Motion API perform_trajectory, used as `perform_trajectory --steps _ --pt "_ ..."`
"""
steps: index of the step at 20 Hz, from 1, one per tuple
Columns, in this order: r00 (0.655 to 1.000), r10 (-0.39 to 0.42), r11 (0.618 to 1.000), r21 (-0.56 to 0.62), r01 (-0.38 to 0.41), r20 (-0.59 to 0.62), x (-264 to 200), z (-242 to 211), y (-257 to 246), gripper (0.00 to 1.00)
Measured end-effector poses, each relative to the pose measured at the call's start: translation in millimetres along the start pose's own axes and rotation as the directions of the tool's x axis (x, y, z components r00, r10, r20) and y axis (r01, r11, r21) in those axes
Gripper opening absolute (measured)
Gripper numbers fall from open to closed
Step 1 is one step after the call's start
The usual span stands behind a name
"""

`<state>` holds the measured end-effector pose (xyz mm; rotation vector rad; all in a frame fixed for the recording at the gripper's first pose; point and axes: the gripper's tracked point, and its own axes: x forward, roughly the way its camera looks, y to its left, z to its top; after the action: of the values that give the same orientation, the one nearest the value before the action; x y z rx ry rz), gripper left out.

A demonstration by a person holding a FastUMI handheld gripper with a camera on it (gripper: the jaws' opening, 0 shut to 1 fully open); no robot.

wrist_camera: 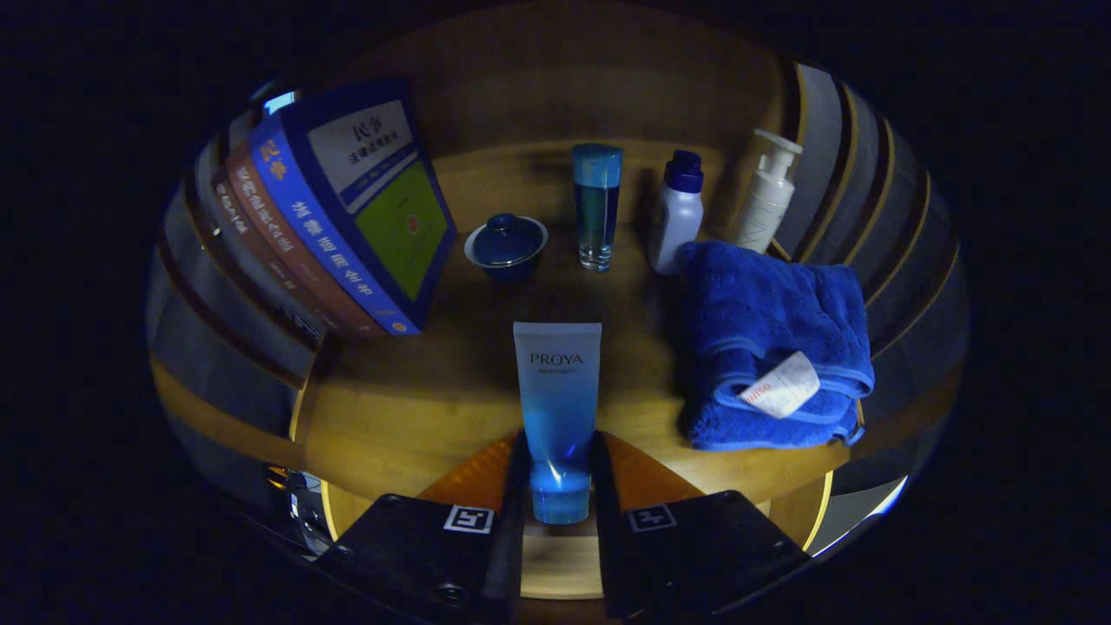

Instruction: Pull open the drawer, take out the items inside it, and place them on the countertop above the cabinet.

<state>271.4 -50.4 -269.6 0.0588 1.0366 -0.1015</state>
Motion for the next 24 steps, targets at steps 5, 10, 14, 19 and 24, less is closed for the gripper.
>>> perform_trajectory --steps 5,10,14,19,24 --pt "1.0 0.001 1.0 0.006 -0.001 -0.026 19 -1 -1 0.44" --pt "1.0 0.007 1.0 0.004 -0.007 0.012 5 1 -2 0.98" --pt "0.994 0.017 1.0 0.009 -0.018 0.106 -37 -2 -3 0.99" --pt "0.959 0.066 0.998 -0.015 -0.064 0.277 -112 -31 6 0.99" --pt "0.87 0.098 0.995 -0.069 -0.074 0.483 -198 -74 9 0.99"
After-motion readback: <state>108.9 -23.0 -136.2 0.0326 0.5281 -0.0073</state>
